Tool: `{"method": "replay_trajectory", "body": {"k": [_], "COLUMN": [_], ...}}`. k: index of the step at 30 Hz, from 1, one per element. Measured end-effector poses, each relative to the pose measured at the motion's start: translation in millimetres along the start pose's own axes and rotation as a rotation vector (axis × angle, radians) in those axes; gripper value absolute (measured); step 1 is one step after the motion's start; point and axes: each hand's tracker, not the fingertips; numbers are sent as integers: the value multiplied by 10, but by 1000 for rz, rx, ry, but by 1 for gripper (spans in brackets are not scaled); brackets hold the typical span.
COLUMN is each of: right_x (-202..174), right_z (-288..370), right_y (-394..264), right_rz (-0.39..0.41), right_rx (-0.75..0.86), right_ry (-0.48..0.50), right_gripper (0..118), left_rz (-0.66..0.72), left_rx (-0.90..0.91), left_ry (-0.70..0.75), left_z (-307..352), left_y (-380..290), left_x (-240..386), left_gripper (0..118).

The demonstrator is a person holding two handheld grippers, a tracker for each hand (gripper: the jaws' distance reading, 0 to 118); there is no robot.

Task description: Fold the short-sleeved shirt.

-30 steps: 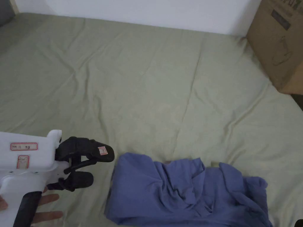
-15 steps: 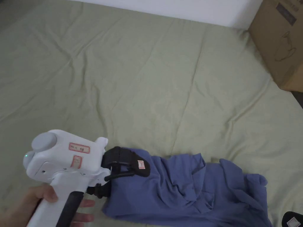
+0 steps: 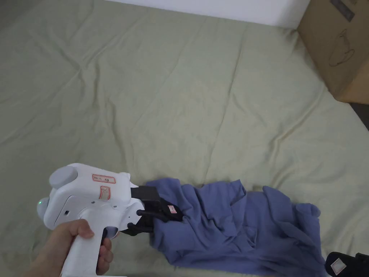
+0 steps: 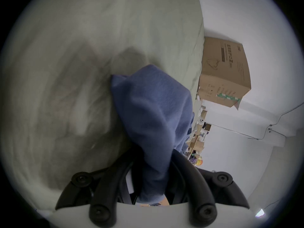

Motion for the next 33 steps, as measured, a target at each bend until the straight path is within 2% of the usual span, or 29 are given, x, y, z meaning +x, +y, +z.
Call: {"method": "replay_trajectory", "body": {"k": [4, 8, 16, 20, 22, 27, 33], "right_x": [3, 33, -53, -195, -260, -359, -387], "right_z": [42, 76, 108, 28, -30, -197, -368], "right_y": [-17, -7, -16, 0, 19, 57, 68], "right_rz": [-3, -2, -7, 7, 14, 26, 34], "right_rx": [5, 13, 33, 24, 22, 7, -14], "right_ry": [9, -20, -21, -9, 1, 36, 68], "right_gripper": [1, 1, 1, 1, 1, 1, 1], "left_rz": [-56, -44, -133, -168, -144, -110, -81], "left_rx": [8, 16, 32, 118, 194, 359, 370], "left_ry": [-14, -52, 18, 116, 169, 378, 620], "left_z": [113, 298, 766, 1365, 1732, 2615, 2895], "left_y": [-57, -44, 27, 130, 186, 258, 254], "left_x": [63, 96, 232, 234, 198, 155, 295], "left_gripper": [18, 18, 18, 18, 18, 18, 18]}}
